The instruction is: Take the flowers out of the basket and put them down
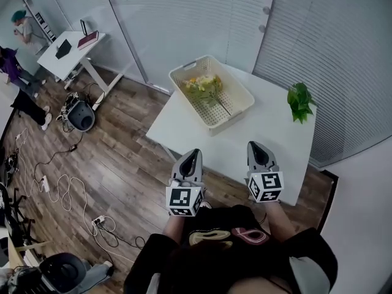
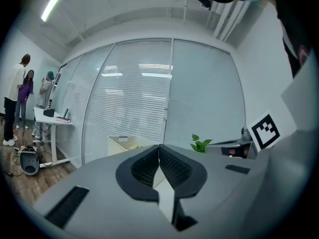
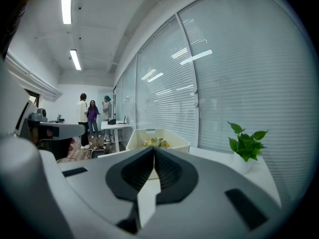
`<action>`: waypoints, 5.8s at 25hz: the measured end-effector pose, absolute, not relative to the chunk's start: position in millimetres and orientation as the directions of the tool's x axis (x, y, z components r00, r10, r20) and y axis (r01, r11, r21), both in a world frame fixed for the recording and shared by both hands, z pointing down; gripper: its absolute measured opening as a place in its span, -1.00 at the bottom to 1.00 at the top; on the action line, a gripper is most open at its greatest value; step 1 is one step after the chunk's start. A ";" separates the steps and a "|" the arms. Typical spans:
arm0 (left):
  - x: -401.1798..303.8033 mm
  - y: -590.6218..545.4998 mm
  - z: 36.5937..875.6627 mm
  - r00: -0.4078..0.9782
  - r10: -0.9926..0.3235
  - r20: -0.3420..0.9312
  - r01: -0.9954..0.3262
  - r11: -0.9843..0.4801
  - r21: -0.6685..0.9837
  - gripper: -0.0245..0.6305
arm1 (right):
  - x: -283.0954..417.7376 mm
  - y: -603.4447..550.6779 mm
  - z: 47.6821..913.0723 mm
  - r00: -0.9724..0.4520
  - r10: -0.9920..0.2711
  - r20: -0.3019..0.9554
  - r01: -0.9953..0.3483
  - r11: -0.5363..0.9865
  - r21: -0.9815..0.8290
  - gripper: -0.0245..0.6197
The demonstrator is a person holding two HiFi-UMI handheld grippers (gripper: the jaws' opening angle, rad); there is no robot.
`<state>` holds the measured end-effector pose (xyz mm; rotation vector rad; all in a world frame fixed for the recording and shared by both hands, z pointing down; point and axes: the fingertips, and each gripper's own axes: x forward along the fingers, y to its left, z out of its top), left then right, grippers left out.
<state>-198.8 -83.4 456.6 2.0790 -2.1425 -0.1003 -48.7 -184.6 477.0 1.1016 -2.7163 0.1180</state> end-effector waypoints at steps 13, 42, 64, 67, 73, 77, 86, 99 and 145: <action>-229.0 -109.8 458.2 -0.057 -0.995 0.078 -0.982 0.070 0.173 -0.87 | -99.2 -231.8 461.8 -0.761 -0.567 0.315 -0.613 0.788 -0.060 -0.45; -280.1 -140.3 466.4 -0.283 -0.950 0.129 -0.938 0.303 0.170 -0.87 | -250.5 -381.2 548.8 -0.656 -0.251 0.711 -0.459 0.881 -0.113 -0.16; -306.7 -137.3 475.6 -0.347 -0.923 0.167 -0.914 0.373 0.161 -0.87 | -265.8 -399.2 639.1 -0.424 -0.073 0.903 -0.463 0.874 -0.146 -0.17; -303.0 -137.9 481.7 -0.339 -0.923 0.180 -0.915 0.368 0.163 -0.87 | -264.7 -402.1 648.8 -0.411 -0.064 0.909 -0.486 0.859 -0.159 -0.17; -299.5 -137.9 487.4 -0.340 -0.921 0.189 -0.913 0.371 0.168 -0.87 | -262.1 -402.5 659.9 -0.400 -0.053 0.915 -0.507 0.844 -0.173 -0.32; -303.4 -136.7 491.4 -0.345 -0.917 0.200 -0.910 0.379 0.170 -0.87 | -264.2 -401.4 660.9 -0.379 -0.072 0.923 -0.478 0.869 -0.128 -0.42; -299.9 -130.7 506.7 -0.341 -0.909 0.240 -0.905 0.387 0.178 -0.87 | -264.6 -411.6 657.4 -0.383 -0.135 0.914 -0.501 0.861 -0.082 -0.66; -302.4 -120.8 501.6 -0.354 -0.907 0.228 -0.901 0.397 0.178 -0.87 | -276.6 -414.1 622.6 -0.464 -0.185 0.866 -0.468 0.881 -0.063 -0.76; -239.0 -116.4 473.4 -0.127 -0.985 0.118 -0.975 0.146 0.169 -0.87 | -145.9 -335.0 434.1 -0.691 -0.438 0.575 -0.471 0.876 0.101 -0.78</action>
